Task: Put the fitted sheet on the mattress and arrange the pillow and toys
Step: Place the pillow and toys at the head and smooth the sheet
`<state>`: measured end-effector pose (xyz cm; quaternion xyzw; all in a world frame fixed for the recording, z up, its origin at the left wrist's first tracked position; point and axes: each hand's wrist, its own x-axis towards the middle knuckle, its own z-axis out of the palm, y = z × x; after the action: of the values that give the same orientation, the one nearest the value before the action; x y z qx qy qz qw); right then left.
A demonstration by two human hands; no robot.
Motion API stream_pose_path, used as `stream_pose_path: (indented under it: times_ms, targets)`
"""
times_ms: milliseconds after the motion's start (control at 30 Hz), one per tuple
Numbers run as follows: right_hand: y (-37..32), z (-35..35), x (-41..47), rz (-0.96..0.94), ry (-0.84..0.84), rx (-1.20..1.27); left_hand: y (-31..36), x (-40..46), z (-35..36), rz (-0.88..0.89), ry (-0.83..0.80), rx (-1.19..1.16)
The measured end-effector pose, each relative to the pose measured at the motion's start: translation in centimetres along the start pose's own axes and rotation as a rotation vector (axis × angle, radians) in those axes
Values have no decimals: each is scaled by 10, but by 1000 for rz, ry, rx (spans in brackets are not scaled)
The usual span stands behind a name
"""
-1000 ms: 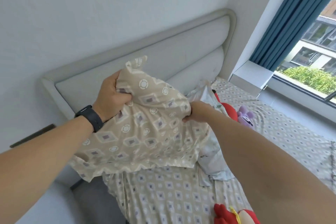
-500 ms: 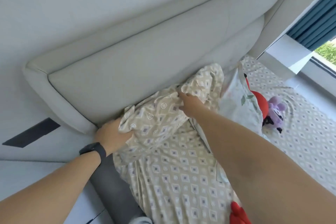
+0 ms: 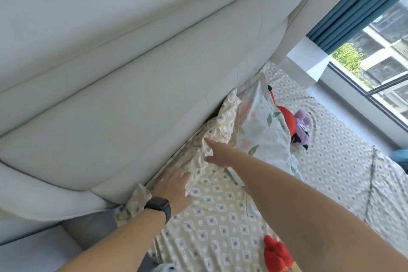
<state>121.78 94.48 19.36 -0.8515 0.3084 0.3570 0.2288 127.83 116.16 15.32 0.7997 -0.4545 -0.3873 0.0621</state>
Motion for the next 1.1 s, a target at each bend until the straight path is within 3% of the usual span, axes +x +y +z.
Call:
stream_pose_path:
  times_ms: [133,233,533,733,967,1100]
  targets:
    - [11,1,-15,32,85,57,14,-1,23,74,-142,140]
    - [35,5,-37,111,65,-18,25,-2,20,122,-147,144]
    - [86,-37,-77,191,258,47,85,4,-63,267,10,-22]
    - [124,-25,-79,173,306,143,110,6,-61,262,10,21]
    - [247,13,-45,269,232,127,122,57,-23,136,-44,52]
    - [334,4,8,370,297,184,139,110,-4,55,-7,3]
